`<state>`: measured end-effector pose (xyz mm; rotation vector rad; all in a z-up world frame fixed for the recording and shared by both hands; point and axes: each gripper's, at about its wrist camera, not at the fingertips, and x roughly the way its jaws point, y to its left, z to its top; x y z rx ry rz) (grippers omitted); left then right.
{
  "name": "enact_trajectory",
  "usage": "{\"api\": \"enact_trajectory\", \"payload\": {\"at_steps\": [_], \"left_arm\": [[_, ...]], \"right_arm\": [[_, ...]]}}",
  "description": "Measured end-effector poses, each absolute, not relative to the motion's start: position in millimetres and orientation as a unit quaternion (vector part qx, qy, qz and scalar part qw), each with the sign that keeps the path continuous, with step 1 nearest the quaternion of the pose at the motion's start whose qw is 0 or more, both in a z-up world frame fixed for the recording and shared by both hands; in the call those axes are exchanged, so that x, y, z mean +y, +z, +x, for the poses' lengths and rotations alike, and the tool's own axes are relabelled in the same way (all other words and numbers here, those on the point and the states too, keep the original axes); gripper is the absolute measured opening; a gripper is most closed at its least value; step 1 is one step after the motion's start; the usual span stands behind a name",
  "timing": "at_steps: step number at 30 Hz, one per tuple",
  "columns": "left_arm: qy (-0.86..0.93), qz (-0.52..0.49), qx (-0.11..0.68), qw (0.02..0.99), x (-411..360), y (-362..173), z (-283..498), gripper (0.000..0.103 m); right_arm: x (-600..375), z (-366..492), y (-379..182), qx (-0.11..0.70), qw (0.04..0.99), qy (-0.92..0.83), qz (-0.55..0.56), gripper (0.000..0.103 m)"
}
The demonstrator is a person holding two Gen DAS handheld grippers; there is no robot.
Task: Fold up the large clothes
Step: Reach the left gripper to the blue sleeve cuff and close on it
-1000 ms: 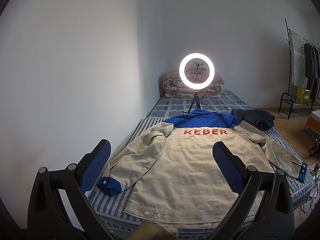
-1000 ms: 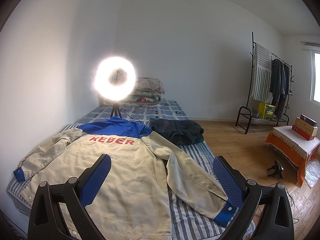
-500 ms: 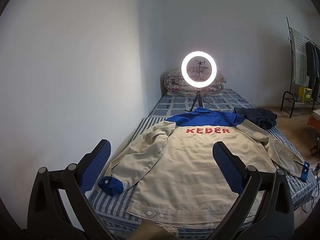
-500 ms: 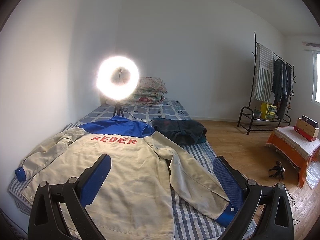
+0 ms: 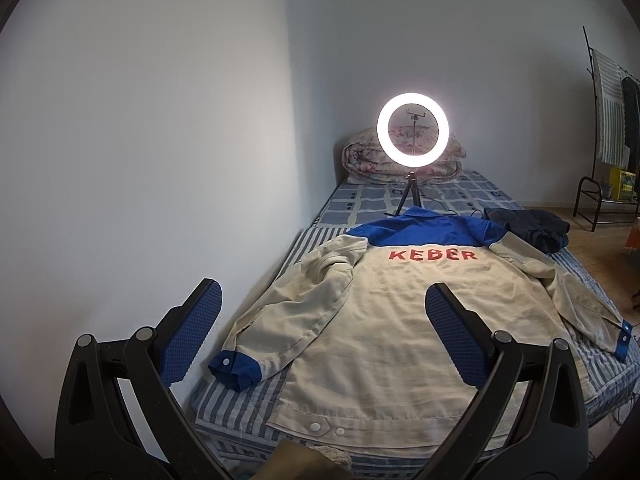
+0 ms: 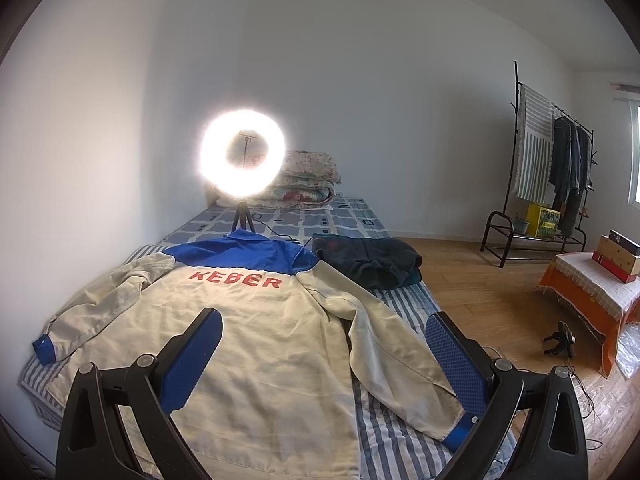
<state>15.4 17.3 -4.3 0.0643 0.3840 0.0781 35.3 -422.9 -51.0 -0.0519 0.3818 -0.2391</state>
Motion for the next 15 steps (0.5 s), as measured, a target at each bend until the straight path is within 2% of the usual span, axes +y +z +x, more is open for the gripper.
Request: {"api": "enact_trajectory", "payload": {"at_steps": [15], "left_arm": [[0.089,0.043,0.229,0.968,63,-38,44,0.103]], "right_arm": [[-400,68,-53,0.204,0.974,-0.097,-0.032,0.103]]}}
